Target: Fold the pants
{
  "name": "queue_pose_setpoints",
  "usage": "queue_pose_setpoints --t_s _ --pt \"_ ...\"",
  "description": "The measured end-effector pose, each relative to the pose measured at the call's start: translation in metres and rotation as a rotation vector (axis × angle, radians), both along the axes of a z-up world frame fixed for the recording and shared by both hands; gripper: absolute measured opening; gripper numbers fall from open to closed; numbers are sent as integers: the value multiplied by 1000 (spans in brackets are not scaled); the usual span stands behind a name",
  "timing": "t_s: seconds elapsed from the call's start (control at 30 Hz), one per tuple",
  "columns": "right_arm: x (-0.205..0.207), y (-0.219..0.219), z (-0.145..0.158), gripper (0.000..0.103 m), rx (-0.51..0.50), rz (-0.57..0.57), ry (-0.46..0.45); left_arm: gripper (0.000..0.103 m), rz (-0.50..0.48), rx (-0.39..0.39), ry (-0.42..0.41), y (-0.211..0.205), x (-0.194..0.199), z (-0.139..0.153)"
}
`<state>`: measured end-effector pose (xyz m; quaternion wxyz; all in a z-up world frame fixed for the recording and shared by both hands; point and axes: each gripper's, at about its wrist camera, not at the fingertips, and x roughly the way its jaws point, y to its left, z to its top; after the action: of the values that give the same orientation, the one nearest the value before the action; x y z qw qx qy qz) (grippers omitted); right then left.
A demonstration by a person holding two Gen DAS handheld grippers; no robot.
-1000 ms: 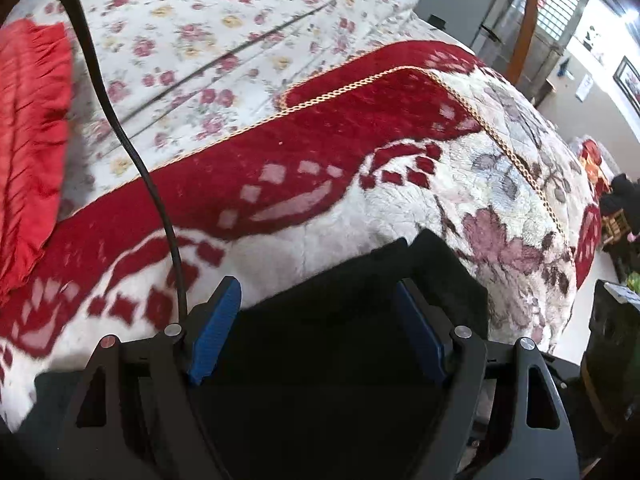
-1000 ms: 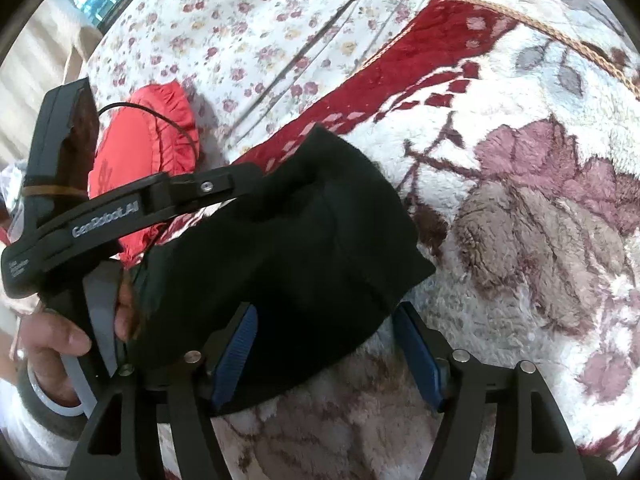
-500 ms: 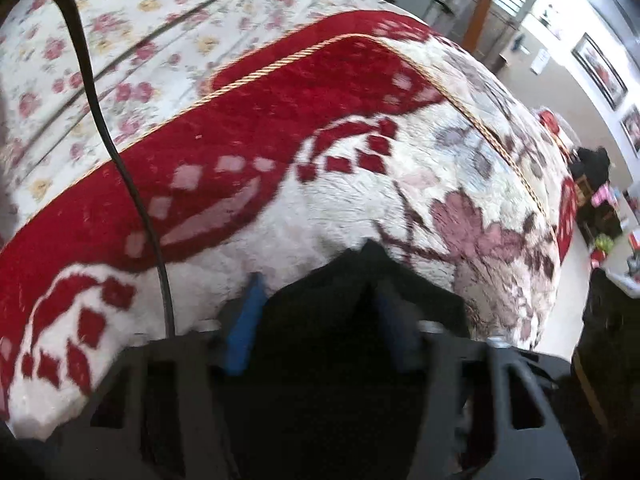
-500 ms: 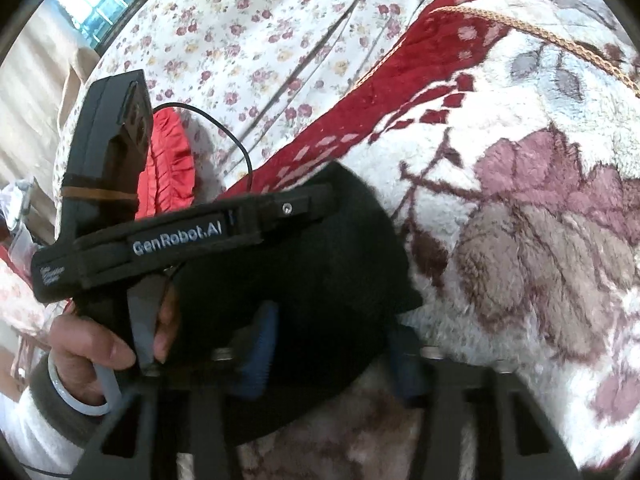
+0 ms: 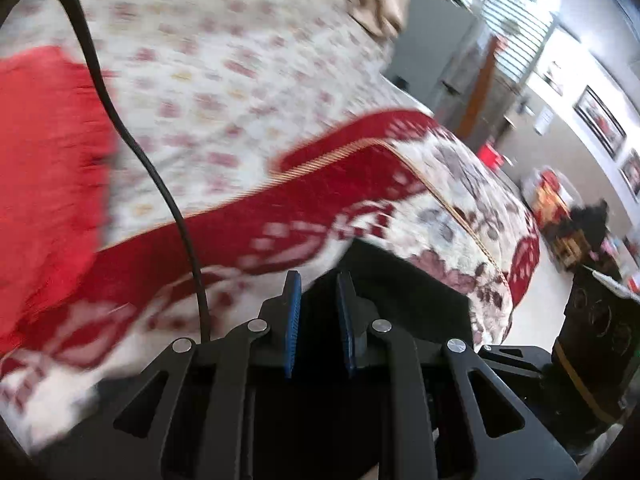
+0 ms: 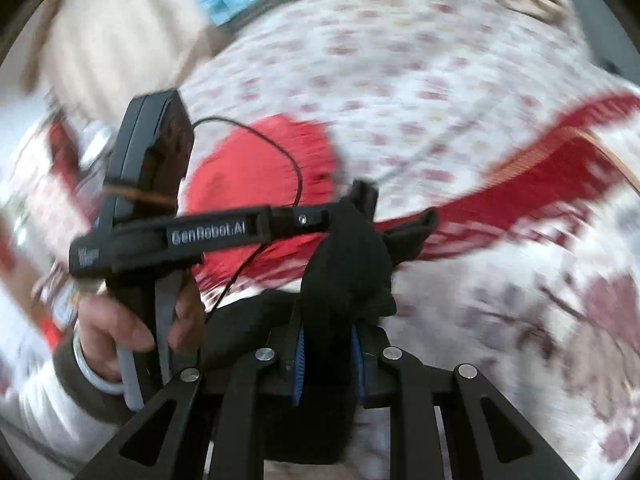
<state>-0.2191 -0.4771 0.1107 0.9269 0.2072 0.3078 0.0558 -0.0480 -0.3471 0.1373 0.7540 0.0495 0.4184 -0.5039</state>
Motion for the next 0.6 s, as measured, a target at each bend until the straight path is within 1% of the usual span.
queue_pose_setpoints --t_s 0.07,0.13,0.17,0.2,0.23,0.27,0.3,0.33,0.4,0.43,0.5,0.53,0.57,0.6 --pt "13 34 0 18 -44 91 1 17 96 -3 25 46 7 4" --pt "29 62 -14 20 -38 171 24 18 202 18 52 92 13 0" --pt "37 72 -23 27 -25 211 53 18 240 35 51 107 13 -2" --pt "47 85 -37 35 -4 259 115 18 288 63 49 124 12 -7" --pt "55 99 -52 46 33 298 192 18 322 82 53 138 10 -12" --pt "56 105 -58 46 66 325 216 18 353 93 69 151 9 -17" --pt "54 109 -60 46 112 365 215 18 368 101 89 162 8 -22" --pt "50 110 -57 46 126 383 200 18 389 98 114 175 5 -27" --pt "43 102 -45 46 90 356 179 18 414 104 124 186 -1 -33" --pt "40 92 -38 47 52 305 167 18 423 112 121 189 -6 -36" --pt "40 72 -31 49 8 218 159 19 423 115 126 191 -14 -41" --pt "43 63 -30 49 -2 177 166 28 418 117 135 189 -18 -44" --pt "46 57 -31 49 -9 149 180 34 408 112 150 186 -22 -47" --pt "50 51 -32 49 -23 127 198 43 401 99 165 184 -26 -50"
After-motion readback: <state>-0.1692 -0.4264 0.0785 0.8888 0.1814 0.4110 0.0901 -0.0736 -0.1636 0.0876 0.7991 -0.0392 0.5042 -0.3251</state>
